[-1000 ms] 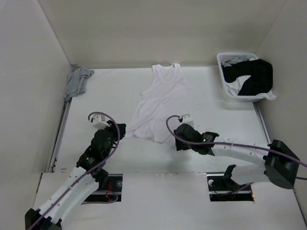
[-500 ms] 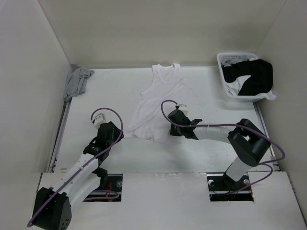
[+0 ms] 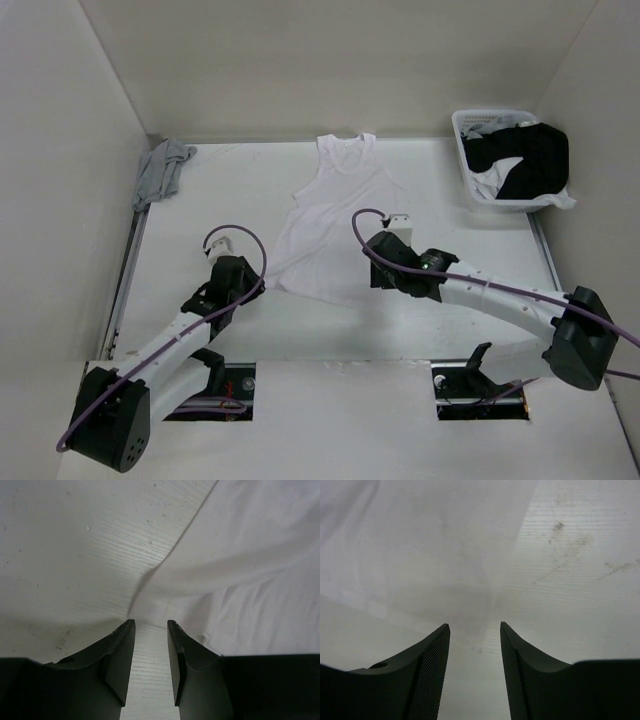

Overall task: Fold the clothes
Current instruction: Flatten the tank top out, then fold the tank top

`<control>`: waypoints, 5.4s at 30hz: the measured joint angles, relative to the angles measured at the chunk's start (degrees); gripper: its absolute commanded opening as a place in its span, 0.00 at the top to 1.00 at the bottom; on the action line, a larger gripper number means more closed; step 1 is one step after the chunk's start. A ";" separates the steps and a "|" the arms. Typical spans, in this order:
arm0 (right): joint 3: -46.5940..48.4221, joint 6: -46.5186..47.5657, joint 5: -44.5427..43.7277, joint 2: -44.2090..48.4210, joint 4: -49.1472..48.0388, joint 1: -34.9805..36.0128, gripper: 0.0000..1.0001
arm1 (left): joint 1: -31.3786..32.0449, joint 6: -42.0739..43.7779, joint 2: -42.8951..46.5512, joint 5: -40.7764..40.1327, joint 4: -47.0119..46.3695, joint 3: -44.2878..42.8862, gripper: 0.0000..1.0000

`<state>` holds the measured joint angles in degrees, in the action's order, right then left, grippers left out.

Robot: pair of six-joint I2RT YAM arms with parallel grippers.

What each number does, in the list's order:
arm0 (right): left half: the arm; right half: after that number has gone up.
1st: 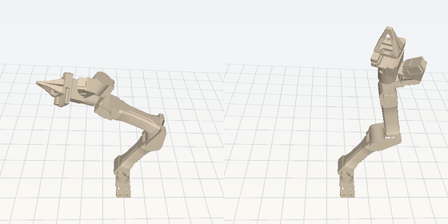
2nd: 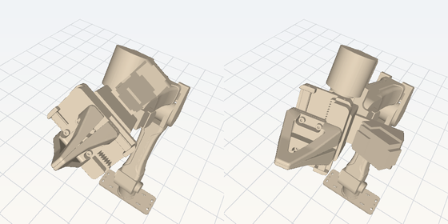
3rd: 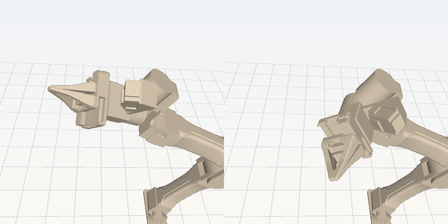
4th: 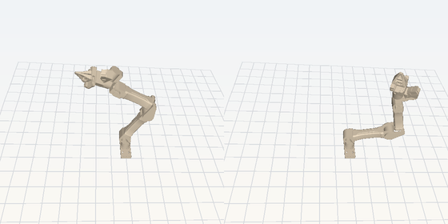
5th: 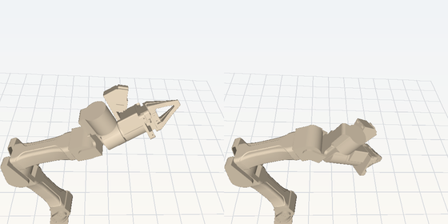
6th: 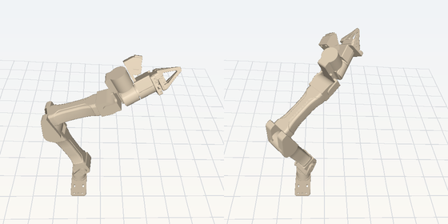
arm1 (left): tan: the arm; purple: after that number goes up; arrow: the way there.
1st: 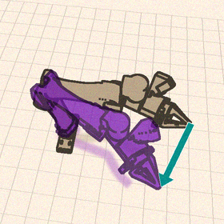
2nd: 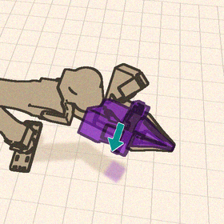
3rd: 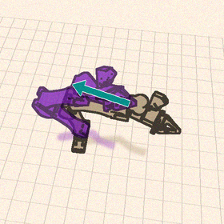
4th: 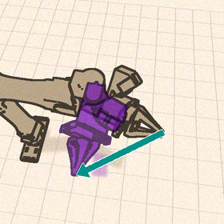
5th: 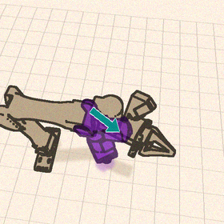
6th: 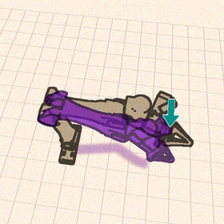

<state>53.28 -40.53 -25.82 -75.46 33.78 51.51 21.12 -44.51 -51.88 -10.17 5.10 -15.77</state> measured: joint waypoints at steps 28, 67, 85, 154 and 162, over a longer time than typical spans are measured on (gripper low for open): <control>-23.15 -15.43 5.29 7.37 -18.86 2.99 0.53 | -0.09 -1.36 -11.43 -2.45 -4.83 -2.78 0.87; -8.48 -14.93 -5.88 28.96 -2.49 11.91 0.96 | 2.40 -0.15 18.08 -4.26 14.88 -24.48 1.00; 46.84 20.85 -22.77 20.00 -0.79 19.43 0.94 | 3.63 8.70 12.31 -12.98 9.27 -63.54 1.00; -26.84 -16.31 10.29 35.63 -6.75 20.44 0.96 | -9.01 -4.83 27.93 0.22 33.86 -16.04 1.00; -17.84 -6.64 13.33 25.35 -11.80 -6.14 0.97 | -9.11 -4.98 5.35 -2.54 17.38 -22.10 1.00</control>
<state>35.44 -47.18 -12.49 -50.11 21.98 45.36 12.01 -49.50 -46.52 -12.71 22.48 -37.87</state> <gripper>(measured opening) 0.038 0.032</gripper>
